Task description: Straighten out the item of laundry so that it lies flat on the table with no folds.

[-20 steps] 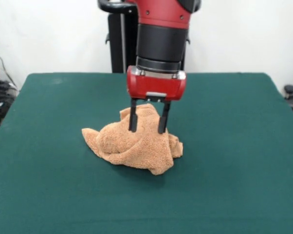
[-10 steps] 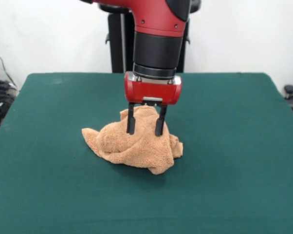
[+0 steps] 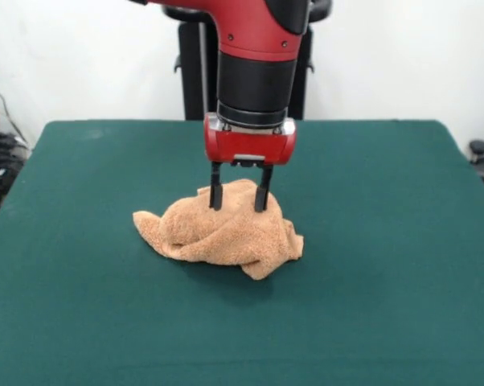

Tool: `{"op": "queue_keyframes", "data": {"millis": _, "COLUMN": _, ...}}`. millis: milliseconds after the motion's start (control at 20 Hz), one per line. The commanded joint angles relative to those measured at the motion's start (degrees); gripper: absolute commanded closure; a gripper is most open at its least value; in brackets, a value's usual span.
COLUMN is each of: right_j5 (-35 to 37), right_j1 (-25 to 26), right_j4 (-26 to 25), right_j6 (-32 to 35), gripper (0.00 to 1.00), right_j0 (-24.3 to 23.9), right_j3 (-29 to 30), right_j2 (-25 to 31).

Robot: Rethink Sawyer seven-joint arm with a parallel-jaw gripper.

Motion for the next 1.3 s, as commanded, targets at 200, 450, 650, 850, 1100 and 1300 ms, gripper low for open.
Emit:
{"op": "queue_keyframes", "data": {"millis": 200, "right_j5": 6.5, "right_j1": 0.2, "right_j4": -0.5, "right_j6": 3.4, "gripper": 0.0, "right_j0": -0.3, "right_j3": 7.6, "right_j2": 6.9}}
{"op": "queue_keyframes", "data": {"millis": 450, "right_j5": 0.2, "right_j1": 0.5, "right_j4": -1.3, "right_j6": 6.8, "gripper": 1.0, "right_j0": 1.5, "right_j3": 7.7, "right_j2": 5.0}}
{"op": "queue_keyframes", "data": {"millis": 650, "right_j5": -4.2, "right_j1": 0.6, "right_j4": -1.6, "right_j6": 7.2, "gripper": 1.0, "right_j0": 0.3, "right_j3": 8.9, "right_j2": 6.5}}
{"op": "queue_keyframes", "data": {"millis": 850, "right_j5": -5.8, "right_j1": 2.2, "right_j4": -1.4, "right_j6": 7.7, "gripper": 1.0, "right_j0": 0.9, "right_j3": 7.4, "right_j2": 6.1}}
{"op": "queue_keyframes", "data": {"millis": 1100, "right_j5": -4.5, "right_j1": 2.0, "right_j4": -1.0, "right_j6": 7.4, "gripper": 0.0, "right_j0": 1.9, "right_j3": 6.8, "right_j2": 4.8}}
{"op": "queue_keyframes", "data": {"millis": 1300, "right_j5": -3.7, "right_j1": 2.4, "right_j4": -1.4, "right_j6": 6.3, "gripper": 0.0, "right_j0": 1.3, "right_j3": 6.5, "right_j2": 5.3}}
